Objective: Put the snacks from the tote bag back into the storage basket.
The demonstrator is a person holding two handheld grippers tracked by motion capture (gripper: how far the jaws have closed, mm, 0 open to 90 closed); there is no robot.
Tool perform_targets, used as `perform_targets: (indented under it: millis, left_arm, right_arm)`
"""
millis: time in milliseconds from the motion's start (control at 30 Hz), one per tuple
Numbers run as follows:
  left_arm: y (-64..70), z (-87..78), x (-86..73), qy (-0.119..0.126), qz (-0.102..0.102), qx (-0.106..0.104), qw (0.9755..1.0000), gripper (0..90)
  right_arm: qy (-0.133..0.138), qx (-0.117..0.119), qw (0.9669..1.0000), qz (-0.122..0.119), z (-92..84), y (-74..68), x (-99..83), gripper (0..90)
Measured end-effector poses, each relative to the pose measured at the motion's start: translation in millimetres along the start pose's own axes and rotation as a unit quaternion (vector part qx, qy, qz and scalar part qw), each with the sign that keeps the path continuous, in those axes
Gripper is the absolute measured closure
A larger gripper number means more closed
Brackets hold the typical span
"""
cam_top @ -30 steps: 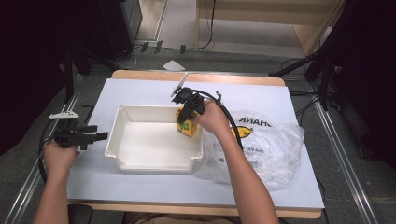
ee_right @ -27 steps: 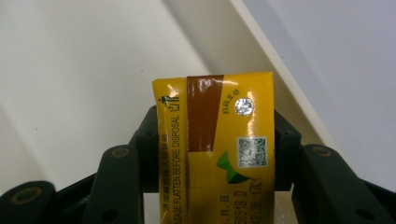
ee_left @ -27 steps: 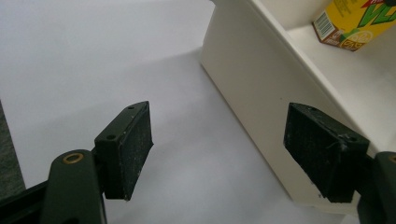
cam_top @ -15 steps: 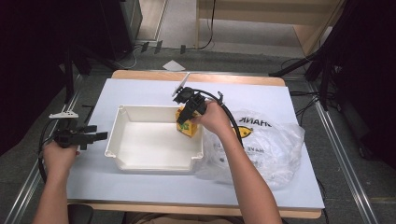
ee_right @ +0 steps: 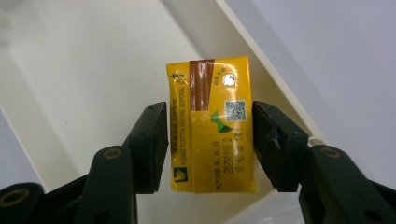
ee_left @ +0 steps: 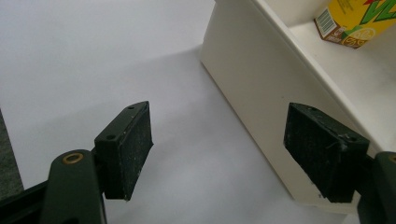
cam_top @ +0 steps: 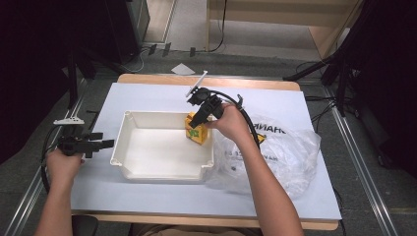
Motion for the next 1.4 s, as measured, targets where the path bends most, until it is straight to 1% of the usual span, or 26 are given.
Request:
perform_targets:
  millis: [100, 133, 167, 300, 400, 433, 467, 567, 600, 700, 733, 833, 967, 1033, 1100, 1133, 1233, 1267, 1333, 1400]
  left_arm:
    - [-0.3, -0.7, -0.1, -0.001, -0.001, 0.001, 1.0000, 24.8]
    - [-0.5, -0.9, -0.1, -0.001, -0.001, 0.001, 1.0000, 24.8]
    - [-0.4, -0.9, -0.1, -0.001, -0.003, 0.001, 1.0000, 24.8]
    - [0.0, -0.4, -0.2, -0.002, -0.001, 0.001, 1.0000, 24.7]
    - [0.0, -0.6, -0.3, -0.003, -0.001, 0.000, 1.0000, 24.7]
    - [0.0, -0.8, -0.3, -0.003, -0.001, 0.000, 1.0000, 24.7]
    - [-0.1, -0.9, -0.3, -0.003, -0.001, 0.001, 1.0000, 24.7]
    - [0.0, -0.9, -0.4, -0.004, 0.000, 0.001, 1.0000, 24.7]
    - [0.2, -0.7, -0.4, -0.003, 0.000, 0.002, 1.0000, 24.6]
    - [0.2, -0.9, -0.4, -0.004, 0.000, 0.001, 1.0000, 24.6]
    - [0.2, -1.0, -0.4, -0.004, 0.000, 0.002, 1.0000, 24.6]
    - [0.2, -0.9, -0.4, -0.003, 0.000, 0.002, 1.0000, 24.6]
    - [0.3, -0.8, -0.5, -0.004, 0.001, 0.004, 1.0000, 24.6]
    - [0.7, -0.6, -0.5, -0.003, 0.001, 0.004, 1.0000, 24.6]
    - [0.9, -0.5, -0.5, -0.003, 0.001, 0.005, 1.0000, 24.6]
    - [1.0, -0.5, -0.5, -0.004, 0.002, 0.005, 1.0000, 24.6]
    - [1.1, -0.2, -0.5, -0.004, 0.003, 0.005, 1.0000, 24.6]
    - [1.0, -0.1, -0.5, -0.005, 0.003, 0.005, 1.0000, 24.6]
    - [1.1, 0.1, -0.6, -0.005, 0.003, 0.006, 1.0000, 24.6]
    - [1.5, 0.0, 0.0, -0.001, 0.008, 0.007, 0.9999, 24.6]
  right_arm:
    - [0.004, -0.003, 1.0000, 0.002, -6.7, -1.8, -1.6, 49.2]
    - [0.007, -0.004, 1.0000, -0.001, -8.9, -2.4, -2.2, 49.9]
    - [0.008, -0.010, 0.9999, -0.001, -11.8, -3.2, -2.6, 50.9]
    - [0.014, -0.011, 0.9998, -0.002, -22.0, -6.4, -4.4, 51.9]
    - [0.021, -0.009, 0.9997, -0.004, -28.2, -9.9, -6.5, 54.6]
    - [0.018, -0.008, 0.9998, 0.001, -30.5, -11.4, -7.3, 55.6]
    - [0.023, -0.010, 0.9997, 0.000, -32.0, -12.0, -7.8, 57.3]
    - [0.030, -0.002, 0.9995, -0.001, -36.6, -16.2, -8.9, 59.8]
    - [0.029, -0.001, 0.9996, 0.001, -37.7, -17.6, -9.4, 62.6]
    - [0.030, 0.004, 0.9995, -0.002, -38.4, -20.2, -11.1, 66.9]
    - [0.032, 0.008, 0.9995, -0.002, -38.3, -21.1, -11.8, 67.5]
    - [0.040, 0.017, 0.9991, 0.001, -38.0, -22.7, -14.5, 73.5]
    - [0.046, 0.025, 0.9986, 0.002, -34.6, -24.4, -19.8, 84.8]
    - [0.048, 0.028, 0.9984, 0.007, -31.0, -24.8, -22.6, 88.7]
    - [0.050, 0.035, 0.9981, 0.007, -26.6, -24.2, -25.7, 89.9]
    - [0.050, 0.040, 0.9979, 0.010, -24.3, -24.5, -27.3, 90.0]
    - [0.048, 0.045, 0.9978, 0.009, -16.1, -24.6, -31.9, 90.0]
    - [0.048, 0.044, 0.9978, 0.012, -13.7, -25.0, -33.4, 90.0]
    - [0.048, 0.049, 0.9976, 0.011, -9.4, -24.6, -36.2, 90.0]
    - [0.048, 0.051, 0.9975, 0.012, -5.2, -25.2, -38.7, 90.0]
Point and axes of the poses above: each handheld gripper's, and its own axes: z roughly forward along the jaws, x roughly out of its top, y roughly to its right, the point moved 3 cm from there along z, roughly forward along the jaws, and after that the axes turned 6 degrees about x, right-handed, at the moved point
